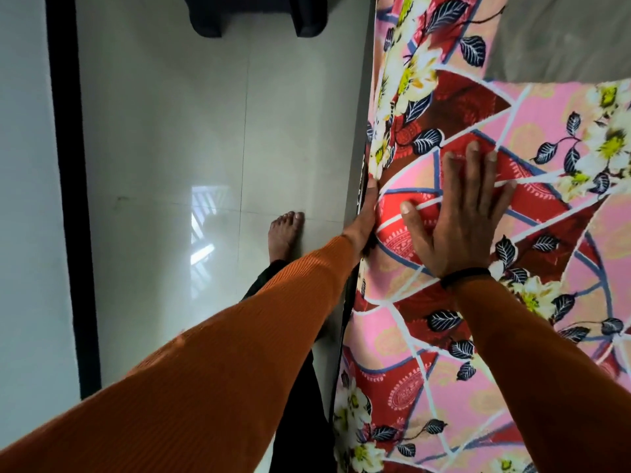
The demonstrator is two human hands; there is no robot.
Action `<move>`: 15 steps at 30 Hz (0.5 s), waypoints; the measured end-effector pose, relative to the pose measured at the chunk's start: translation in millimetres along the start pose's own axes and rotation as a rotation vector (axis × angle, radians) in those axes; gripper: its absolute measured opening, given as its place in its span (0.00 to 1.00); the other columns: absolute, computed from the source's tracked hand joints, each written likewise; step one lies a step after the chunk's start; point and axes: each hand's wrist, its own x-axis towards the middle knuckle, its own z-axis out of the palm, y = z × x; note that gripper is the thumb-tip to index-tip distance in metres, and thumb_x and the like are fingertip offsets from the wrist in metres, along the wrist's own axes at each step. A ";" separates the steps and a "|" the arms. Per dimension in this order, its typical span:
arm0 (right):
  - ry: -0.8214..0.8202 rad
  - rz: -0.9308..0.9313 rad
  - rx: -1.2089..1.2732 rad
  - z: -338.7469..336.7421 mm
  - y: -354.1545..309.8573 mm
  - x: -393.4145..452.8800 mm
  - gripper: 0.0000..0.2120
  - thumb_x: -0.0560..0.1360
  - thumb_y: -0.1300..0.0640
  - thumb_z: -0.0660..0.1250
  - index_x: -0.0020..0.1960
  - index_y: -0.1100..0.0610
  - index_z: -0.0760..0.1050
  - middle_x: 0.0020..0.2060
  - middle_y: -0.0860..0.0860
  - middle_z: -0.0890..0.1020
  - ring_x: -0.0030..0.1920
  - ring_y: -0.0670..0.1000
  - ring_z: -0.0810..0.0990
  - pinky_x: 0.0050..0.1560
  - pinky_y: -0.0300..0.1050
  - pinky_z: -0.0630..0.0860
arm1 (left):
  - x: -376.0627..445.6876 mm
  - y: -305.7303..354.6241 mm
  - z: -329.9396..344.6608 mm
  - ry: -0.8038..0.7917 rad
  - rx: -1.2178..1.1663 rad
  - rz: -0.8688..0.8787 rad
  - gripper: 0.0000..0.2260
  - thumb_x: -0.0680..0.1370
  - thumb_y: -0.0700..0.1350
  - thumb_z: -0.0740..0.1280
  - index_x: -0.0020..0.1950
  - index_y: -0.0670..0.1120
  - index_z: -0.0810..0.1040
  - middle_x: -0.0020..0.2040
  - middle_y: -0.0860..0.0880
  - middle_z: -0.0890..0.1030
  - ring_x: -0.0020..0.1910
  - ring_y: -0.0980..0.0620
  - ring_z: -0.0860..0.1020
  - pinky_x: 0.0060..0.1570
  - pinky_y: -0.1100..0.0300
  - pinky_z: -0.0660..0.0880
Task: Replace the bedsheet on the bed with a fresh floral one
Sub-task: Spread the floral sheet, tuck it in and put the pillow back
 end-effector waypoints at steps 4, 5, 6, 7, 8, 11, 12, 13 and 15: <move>-0.054 0.019 -0.035 -0.7 -2.8 3.3 0.41 0.79 0.34 0.56 0.83 0.55 0.51 0.83 0.56 0.50 0.82 0.60 0.45 0.76 0.72 0.47 | 6.7 11.5 8.0 0.009 -0.040 -0.094 0.41 0.77 0.76 0.47 0.66 0.46 0.80 0.58 0.40 0.84 0.54 0.41 0.83 0.63 0.43 0.78; -0.071 0.016 -0.035 -2.8 -3.3 3.1 0.41 0.79 0.34 0.57 0.83 0.55 0.51 0.83 0.56 0.49 0.82 0.60 0.44 0.76 0.72 0.47 | 6.6 14.6 7.5 0.020 -0.029 -0.112 0.41 0.78 0.75 0.46 0.68 0.45 0.79 0.60 0.39 0.83 0.55 0.41 0.82 0.64 0.44 0.77; -0.077 0.010 -0.029 -3.9 -3.3 2.7 0.40 0.80 0.34 0.57 0.83 0.55 0.51 0.83 0.56 0.49 0.82 0.60 0.44 0.76 0.72 0.47 | 8.2 15.7 7.2 0.022 0.010 -0.138 0.41 0.79 0.73 0.43 0.70 0.44 0.77 0.61 0.38 0.82 0.53 0.41 0.82 0.61 0.47 0.78; -0.072 -0.004 -0.024 -8.0 -4.3 9.3 0.40 0.80 0.35 0.57 0.83 0.55 0.52 0.83 0.56 0.49 0.82 0.59 0.45 0.76 0.72 0.47 | 8.1 22.5 6.3 0.019 0.075 -0.172 0.41 0.80 0.72 0.41 0.71 0.43 0.76 0.61 0.37 0.81 0.51 0.43 0.81 0.57 0.49 0.79; -0.062 -0.014 -0.008 -12.2 -5.4 17.1 0.38 0.80 0.36 0.58 0.82 0.56 0.54 0.83 0.56 0.51 0.82 0.59 0.46 0.76 0.71 0.47 | 4.9 30.5 4.0 0.023 0.211 -0.193 0.41 0.81 0.70 0.39 0.71 0.42 0.75 0.63 0.36 0.80 0.50 0.44 0.80 0.52 0.50 0.79; 0.017 -0.071 0.033 -27.3 -16.0 55.4 0.33 0.82 0.41 0.59 0.80 0.59 0.60 0.82 0.57 0.56 0.82 0.57 0.50 0.77 0.70 0.48 | -13.0 59.5 -11.7 0.179 0.932 0.011 0.27 0.86 0.59 0.49 0.71 0.42 0.74 0.62 0.39 0.80 0.55 0.43 0.81 0.47 0.54 0.78; 0.052 -0.090 0.055 -34.0 -20.6 74.5 0.32 0.82 0.43 0.60 0.80 0.59 0.61 0.81 0.57 0.57 0.82 0.57 0.51 0.78 0.69 0.48 | -15.5 72.6 -16.0 0.289 1.030 0.204 0.21 0.87 0.54 0.53 0.69 0.43 0.76 0.60 0.41 0.82 0.54 0.46 0.81 0.47 0.59 0.75; 0.082 -0.099 0.080 -40.1 -22.8 93.6 0.32 0.82 0.45 0.61 0.80 0.60 0.60 0.81 0.57 0.57 0.82 0.57 0.52 0.78 0.67 0.49 | -22.4 84.5 -16.9 0.345 0.925 0.383 0.18 0.87 0.52 0.56 0.66 0.44 0.79 0.59 0.43 0.83 0.52 0.50 0.80 0.46 0.64 0.73; 0.145 -0.108 0.117 -49.5 -28.1 133.6 0.31 0.82 0.48 0.62 0.80 0.61 0.60 0.81 0.58 0.59 0.82 0.59 0.53 0.79 0.64 0.51 | -26.5 113.0 -9.3 0.359 0.601 0.616 0.16 0.87 0.50 0.57 0.68 0.46 0.79 0.62 0.46 0.83 0.55 0.54 0.78 0.50 0.68 0.74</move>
